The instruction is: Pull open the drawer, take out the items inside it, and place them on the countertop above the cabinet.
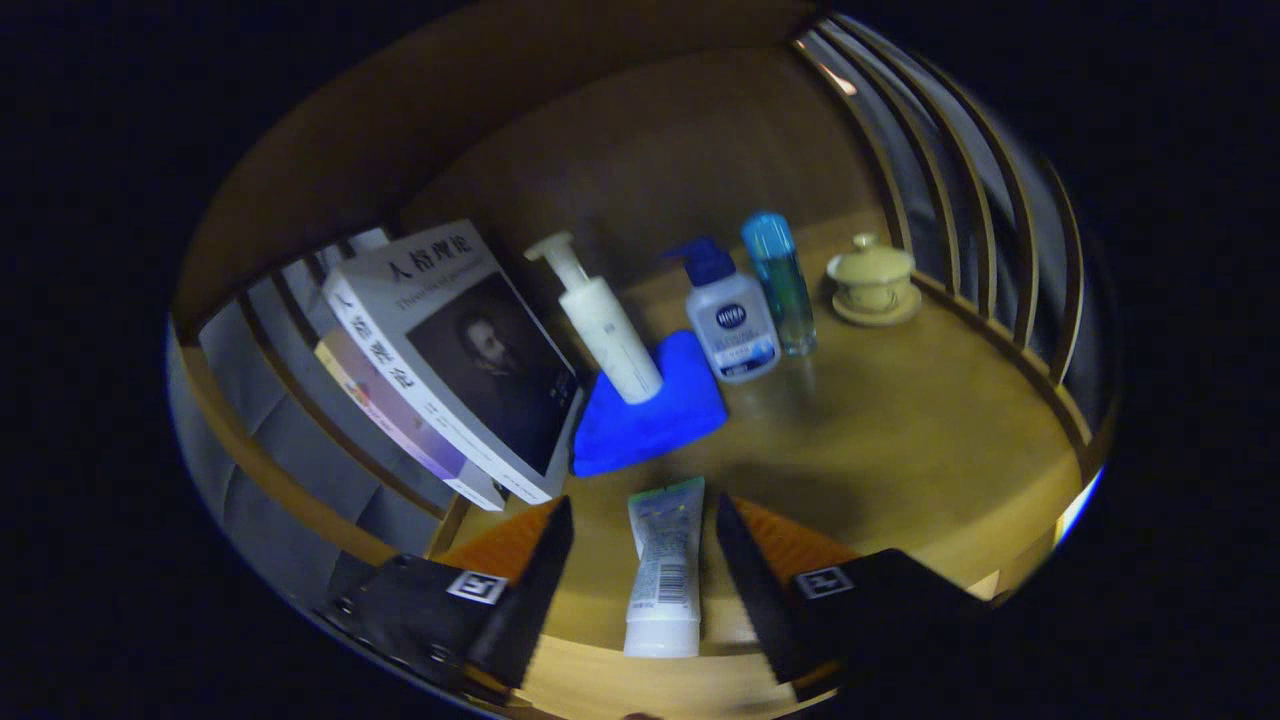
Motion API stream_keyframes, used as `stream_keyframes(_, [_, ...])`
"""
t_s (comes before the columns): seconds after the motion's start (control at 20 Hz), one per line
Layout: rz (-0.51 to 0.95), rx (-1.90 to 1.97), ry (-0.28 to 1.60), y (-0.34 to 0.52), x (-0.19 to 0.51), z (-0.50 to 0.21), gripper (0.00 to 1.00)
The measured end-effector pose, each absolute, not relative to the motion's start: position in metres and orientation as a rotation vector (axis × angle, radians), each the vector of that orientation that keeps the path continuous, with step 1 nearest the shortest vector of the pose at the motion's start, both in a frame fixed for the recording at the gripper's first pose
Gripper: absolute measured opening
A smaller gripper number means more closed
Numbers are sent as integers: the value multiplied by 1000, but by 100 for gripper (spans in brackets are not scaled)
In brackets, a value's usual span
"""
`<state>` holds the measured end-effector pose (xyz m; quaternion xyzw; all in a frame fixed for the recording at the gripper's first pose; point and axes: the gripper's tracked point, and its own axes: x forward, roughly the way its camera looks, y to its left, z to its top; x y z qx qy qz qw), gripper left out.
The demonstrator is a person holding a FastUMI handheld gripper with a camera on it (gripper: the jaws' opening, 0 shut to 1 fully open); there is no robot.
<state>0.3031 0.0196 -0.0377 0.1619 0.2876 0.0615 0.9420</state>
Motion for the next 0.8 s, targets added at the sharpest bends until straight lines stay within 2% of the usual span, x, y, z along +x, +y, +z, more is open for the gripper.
stream_keyframes(0.1, [107, 250, 484, 12, 286, -11, 98])
stream_keyframes(0.3, [126, 178, 338, 17, 232, 18, 97])
stream_keyframes(0.8, [132, 35, 125, 24, 87, 0, 98])
